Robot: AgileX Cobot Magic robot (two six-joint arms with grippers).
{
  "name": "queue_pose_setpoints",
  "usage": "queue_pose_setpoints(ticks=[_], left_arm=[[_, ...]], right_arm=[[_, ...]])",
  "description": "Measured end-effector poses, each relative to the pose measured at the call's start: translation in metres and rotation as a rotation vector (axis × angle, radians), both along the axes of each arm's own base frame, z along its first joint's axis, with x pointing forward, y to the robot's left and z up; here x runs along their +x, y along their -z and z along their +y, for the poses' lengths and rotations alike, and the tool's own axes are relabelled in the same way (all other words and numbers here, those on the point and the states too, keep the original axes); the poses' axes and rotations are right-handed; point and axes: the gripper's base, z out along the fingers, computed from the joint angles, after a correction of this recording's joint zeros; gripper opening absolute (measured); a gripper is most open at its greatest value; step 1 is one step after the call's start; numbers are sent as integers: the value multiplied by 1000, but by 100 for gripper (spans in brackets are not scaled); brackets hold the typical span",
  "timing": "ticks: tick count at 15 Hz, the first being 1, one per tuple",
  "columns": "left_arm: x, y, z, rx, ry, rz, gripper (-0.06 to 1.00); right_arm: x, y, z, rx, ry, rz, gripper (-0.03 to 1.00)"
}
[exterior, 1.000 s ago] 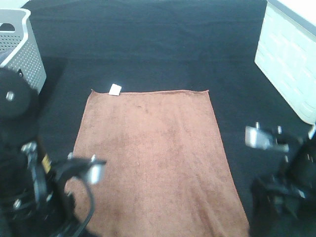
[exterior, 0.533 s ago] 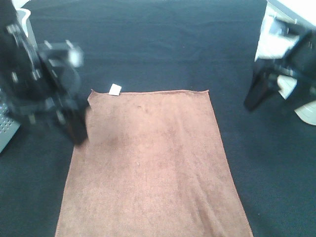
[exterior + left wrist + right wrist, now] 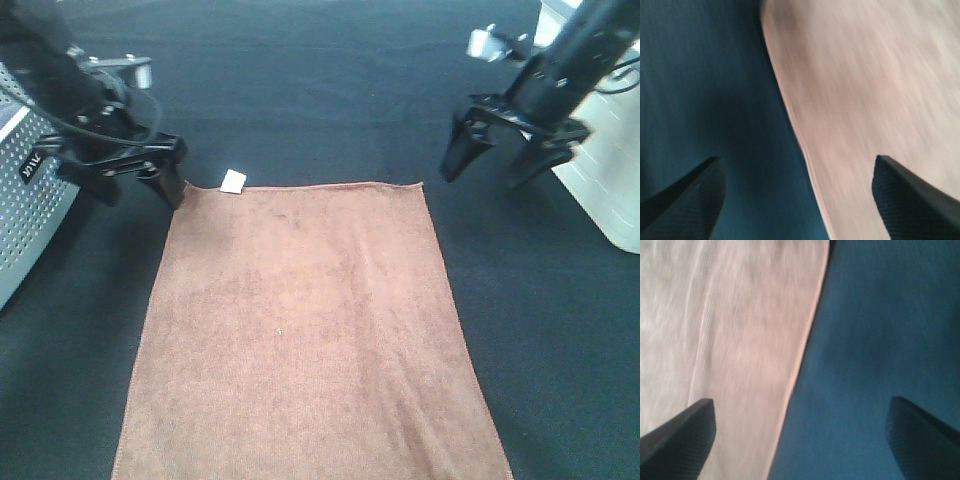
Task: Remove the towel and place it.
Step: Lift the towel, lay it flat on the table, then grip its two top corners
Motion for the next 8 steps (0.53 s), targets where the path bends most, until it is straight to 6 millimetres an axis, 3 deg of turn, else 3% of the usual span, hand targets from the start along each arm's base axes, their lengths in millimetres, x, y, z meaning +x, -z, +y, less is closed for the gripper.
queue_pose_setpoints(ticks=[4, 8], left_arm=[[41, 28, -8, -2, 13, -3, 76], [54, 47, -11, 0, 24, 35, 76]], right_arm=[[34, 35, 6, 45, 14, 9, 78], [51, 72, 10, 71, 45, 16, 77]])
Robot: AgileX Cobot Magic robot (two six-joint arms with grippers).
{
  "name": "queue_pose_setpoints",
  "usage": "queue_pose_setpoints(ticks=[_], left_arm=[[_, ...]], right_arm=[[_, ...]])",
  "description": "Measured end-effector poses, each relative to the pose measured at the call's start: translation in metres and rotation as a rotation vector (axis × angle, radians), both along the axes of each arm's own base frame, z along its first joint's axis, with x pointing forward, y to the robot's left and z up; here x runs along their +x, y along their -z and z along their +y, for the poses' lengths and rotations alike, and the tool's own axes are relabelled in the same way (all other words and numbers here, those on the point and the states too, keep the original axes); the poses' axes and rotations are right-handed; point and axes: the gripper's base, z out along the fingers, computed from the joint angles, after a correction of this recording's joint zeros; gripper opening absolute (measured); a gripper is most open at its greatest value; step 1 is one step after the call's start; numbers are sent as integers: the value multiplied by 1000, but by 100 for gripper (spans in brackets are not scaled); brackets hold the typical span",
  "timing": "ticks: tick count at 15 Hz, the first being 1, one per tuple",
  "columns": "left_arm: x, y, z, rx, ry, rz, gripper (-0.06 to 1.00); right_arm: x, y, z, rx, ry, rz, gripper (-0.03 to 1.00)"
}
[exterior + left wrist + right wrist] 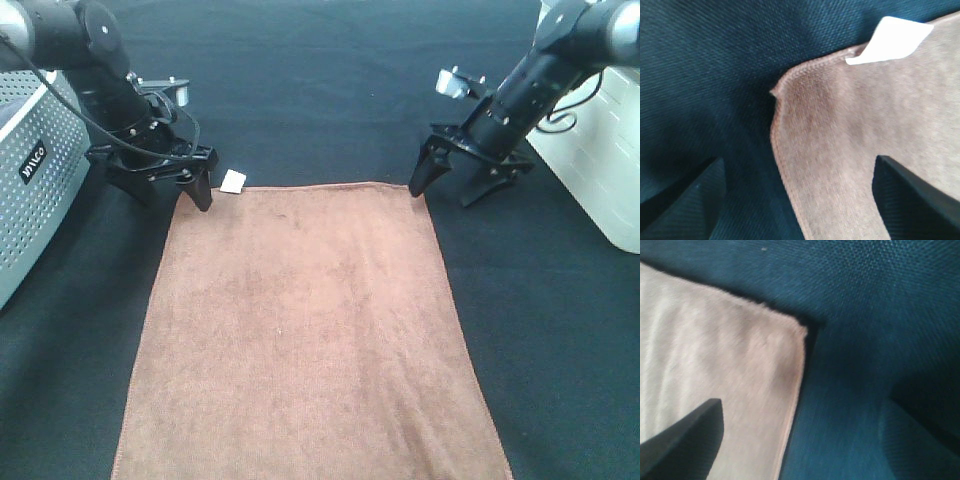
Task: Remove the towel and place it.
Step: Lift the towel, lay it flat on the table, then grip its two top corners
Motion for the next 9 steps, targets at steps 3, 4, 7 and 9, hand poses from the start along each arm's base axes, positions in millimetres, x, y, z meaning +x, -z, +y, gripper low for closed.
queue_pose_setpoints(ticks=[3, 4, 7, 9], left_arm=[[-1, 13, -1, 1, 3, 51, 76], [-1, 13, -1, 1, 4, 54, 76], [0, 14, 0, -13, -6, 56, 76], [2, 13, -2, -57, -32, 38, 76]], right_arm=[[5, 6, 3, 29, 23, -11, 77], [5, 6, 3, 34, 29, -16, 77], [7, 6, 5, 49, 46, -31, 77], [9, 10, 11, 55, 50, -48, 76]])
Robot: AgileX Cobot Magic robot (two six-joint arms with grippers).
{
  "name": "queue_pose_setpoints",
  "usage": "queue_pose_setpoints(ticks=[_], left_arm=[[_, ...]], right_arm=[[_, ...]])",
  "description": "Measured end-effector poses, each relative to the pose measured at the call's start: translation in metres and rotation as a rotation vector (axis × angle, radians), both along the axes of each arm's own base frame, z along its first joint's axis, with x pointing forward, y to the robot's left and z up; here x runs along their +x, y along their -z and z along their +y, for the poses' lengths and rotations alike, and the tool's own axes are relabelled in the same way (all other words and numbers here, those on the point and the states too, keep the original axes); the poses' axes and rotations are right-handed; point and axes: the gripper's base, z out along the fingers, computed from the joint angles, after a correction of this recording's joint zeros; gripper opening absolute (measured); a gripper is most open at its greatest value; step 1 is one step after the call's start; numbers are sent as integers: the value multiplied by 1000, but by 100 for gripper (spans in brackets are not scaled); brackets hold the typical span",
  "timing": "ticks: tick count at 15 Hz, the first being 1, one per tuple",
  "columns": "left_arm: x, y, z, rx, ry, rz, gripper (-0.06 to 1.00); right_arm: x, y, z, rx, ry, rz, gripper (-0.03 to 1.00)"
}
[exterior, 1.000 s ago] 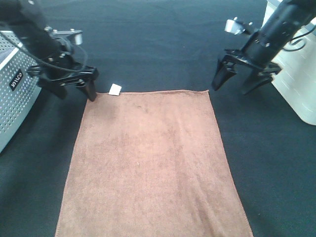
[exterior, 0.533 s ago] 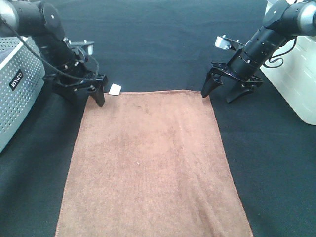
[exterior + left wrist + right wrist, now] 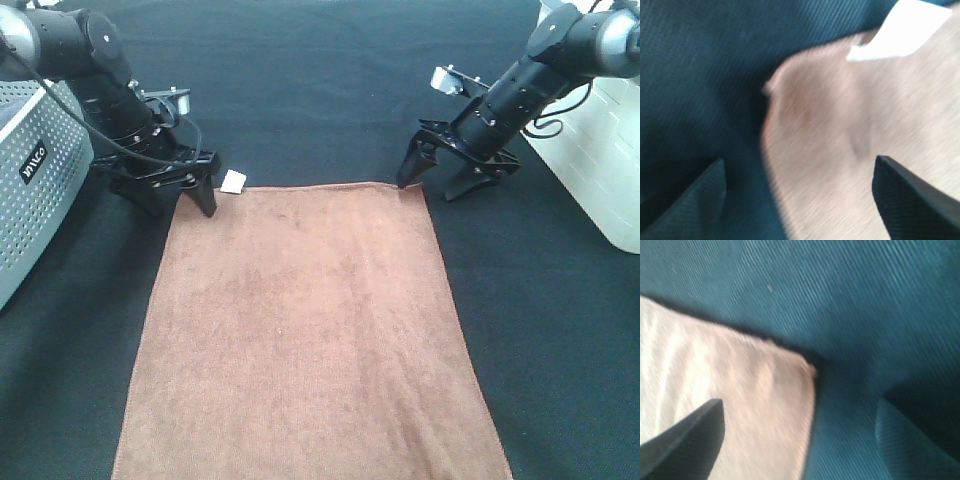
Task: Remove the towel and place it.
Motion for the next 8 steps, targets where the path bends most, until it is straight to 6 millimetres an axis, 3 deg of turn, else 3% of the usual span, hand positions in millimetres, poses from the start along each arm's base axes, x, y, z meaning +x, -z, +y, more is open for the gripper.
queue_pose_setpoints(ticks=[5, 7, 8], left_arm=[[2, 2, -5, -35, -12, -14, 75], [1, 3, -20, -36, 12, -35, 74], [-2, 3, -37, -38, 39, -55, 74]], right_arm=[[3, 7, 28, -5, -19, -56, 75], [2, 8, 38, -50, -48, -88, 70], [0, 11, 48, -127, -97, -115, 62]])
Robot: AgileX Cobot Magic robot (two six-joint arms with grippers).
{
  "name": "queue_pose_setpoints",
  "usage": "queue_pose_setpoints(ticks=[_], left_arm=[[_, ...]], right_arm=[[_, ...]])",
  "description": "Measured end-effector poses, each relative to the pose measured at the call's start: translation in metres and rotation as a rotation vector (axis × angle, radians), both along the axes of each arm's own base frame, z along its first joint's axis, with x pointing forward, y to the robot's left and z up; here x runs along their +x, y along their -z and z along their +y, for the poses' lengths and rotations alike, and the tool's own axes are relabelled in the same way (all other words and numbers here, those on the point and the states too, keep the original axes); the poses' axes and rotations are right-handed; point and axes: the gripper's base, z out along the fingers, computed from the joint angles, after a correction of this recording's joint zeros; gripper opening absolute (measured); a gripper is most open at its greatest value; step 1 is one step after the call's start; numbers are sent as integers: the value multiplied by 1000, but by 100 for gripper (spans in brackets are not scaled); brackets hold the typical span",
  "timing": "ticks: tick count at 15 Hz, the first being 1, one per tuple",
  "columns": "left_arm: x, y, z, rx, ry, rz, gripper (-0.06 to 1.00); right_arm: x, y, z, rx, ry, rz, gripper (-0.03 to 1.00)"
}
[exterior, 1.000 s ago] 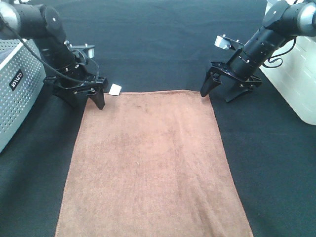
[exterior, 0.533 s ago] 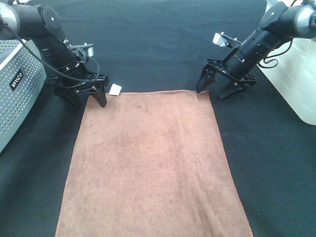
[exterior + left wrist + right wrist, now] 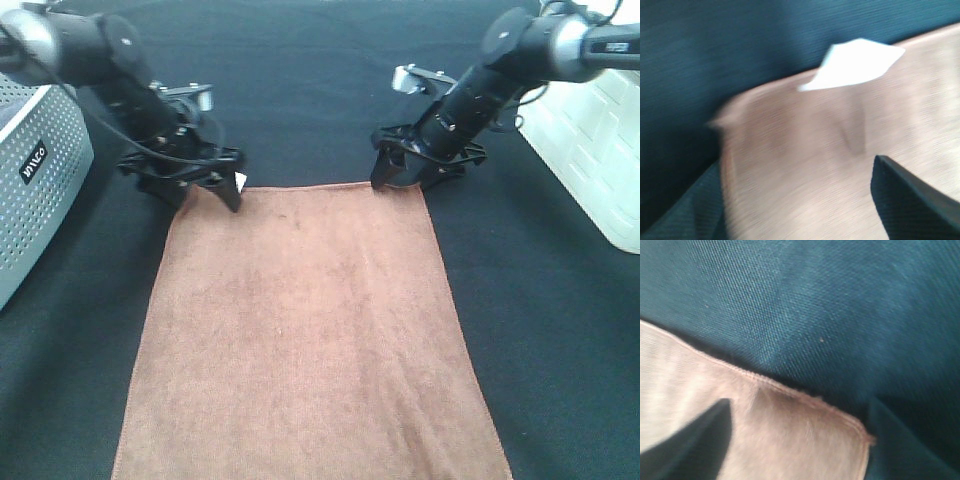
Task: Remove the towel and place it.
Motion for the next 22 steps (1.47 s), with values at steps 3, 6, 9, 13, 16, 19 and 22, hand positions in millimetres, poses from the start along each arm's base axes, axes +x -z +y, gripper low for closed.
queue_pose_setpoints(ticks=[3, 6, 9, 13, 16, 19, 22], left_arm=[[-3, 2, -13, 3, 8, -6, 68], [-1, 4, -9, 58, -12, -18, 46], [-1, 5, -6, 97, 8, -30, 4], [-1, 5, -6, 97, 16, -31, 1], [1, 2, -6, 106, 28, -32, 1], [12, -6, -8, 132, 48, -80, 1], [22, -25, -10, 138, 54, -158, 1]], right_arm=[[-1, 1, 5, -112, -63, -38, 45], [0, 2, 1, -162, -87, -61, 21], [1, 3, 0, -177, -94, -67, 0], [1, 3, 0, -175, -92, -66, 0], [4, -3, 1, -179, -97, -72, 0], [9, -10, 2, -209, -123, -79, 0], [21, -19, 4, -264, -149, -143, 0]])
